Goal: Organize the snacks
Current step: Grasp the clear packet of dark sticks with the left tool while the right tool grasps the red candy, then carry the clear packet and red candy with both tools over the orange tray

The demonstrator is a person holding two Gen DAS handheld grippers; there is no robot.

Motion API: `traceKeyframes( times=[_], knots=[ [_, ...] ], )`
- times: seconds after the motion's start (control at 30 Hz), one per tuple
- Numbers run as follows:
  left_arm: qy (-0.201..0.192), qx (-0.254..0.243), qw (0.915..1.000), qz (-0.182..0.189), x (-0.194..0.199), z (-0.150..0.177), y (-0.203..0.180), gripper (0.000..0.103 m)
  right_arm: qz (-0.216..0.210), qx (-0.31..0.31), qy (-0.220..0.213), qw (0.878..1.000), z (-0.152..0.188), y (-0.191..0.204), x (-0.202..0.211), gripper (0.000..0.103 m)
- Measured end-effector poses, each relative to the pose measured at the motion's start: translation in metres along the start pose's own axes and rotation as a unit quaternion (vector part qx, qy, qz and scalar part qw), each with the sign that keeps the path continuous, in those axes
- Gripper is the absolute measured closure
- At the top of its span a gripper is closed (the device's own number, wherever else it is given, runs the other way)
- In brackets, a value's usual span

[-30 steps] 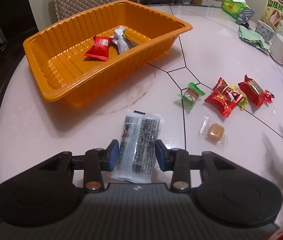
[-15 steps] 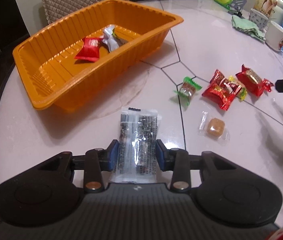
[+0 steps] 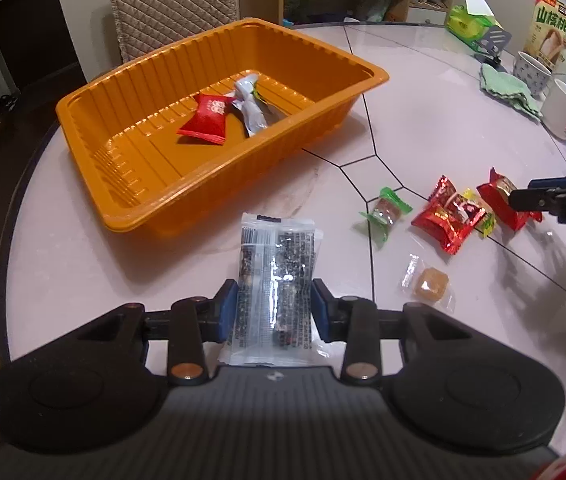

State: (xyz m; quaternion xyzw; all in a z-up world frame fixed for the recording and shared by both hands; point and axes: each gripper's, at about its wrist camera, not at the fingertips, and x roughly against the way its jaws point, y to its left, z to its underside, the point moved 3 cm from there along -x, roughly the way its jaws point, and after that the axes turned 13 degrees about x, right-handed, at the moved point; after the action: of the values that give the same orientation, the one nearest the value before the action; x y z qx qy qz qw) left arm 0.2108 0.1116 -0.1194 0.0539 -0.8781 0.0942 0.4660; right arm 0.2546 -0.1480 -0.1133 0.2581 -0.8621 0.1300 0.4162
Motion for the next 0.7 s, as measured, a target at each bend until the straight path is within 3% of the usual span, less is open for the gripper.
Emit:
traceKeyframes(
  times=[0.07, 0.2, 0.4, 0.7],
  knots=[
    [-0.004, 0.001, 1.0000, -0.001, 0.003, -0.001, 0.001, 0.068, 0.000, 0.009, 0.004, 1.000, -0.002, 0.001, -0.006, 0.061],
    [-0.010, 0.005, 0.9999, -0.001, 0.008, -0.003, 0.001, 0.068, 0.000, 0.017, 0.019, 1.000, -0.005, 0.002, -0.016, 0.074],
    [-0.019, 0.009, 0.9998, 0.001, 0.017, -0.004, 0.002, 0.068, 0.000, 0.022, 0.025, 0.999, -0.006, 0.003, -0.019, 0.081],
    [-0.041, 0.024, 0.9987, 0.016, 0.044, -0.018, 0.004, 0.068, -0.008, 0.016, -0.003, 1.000, -0.021, 0.011, 0.010, 0.082]
  ],
)
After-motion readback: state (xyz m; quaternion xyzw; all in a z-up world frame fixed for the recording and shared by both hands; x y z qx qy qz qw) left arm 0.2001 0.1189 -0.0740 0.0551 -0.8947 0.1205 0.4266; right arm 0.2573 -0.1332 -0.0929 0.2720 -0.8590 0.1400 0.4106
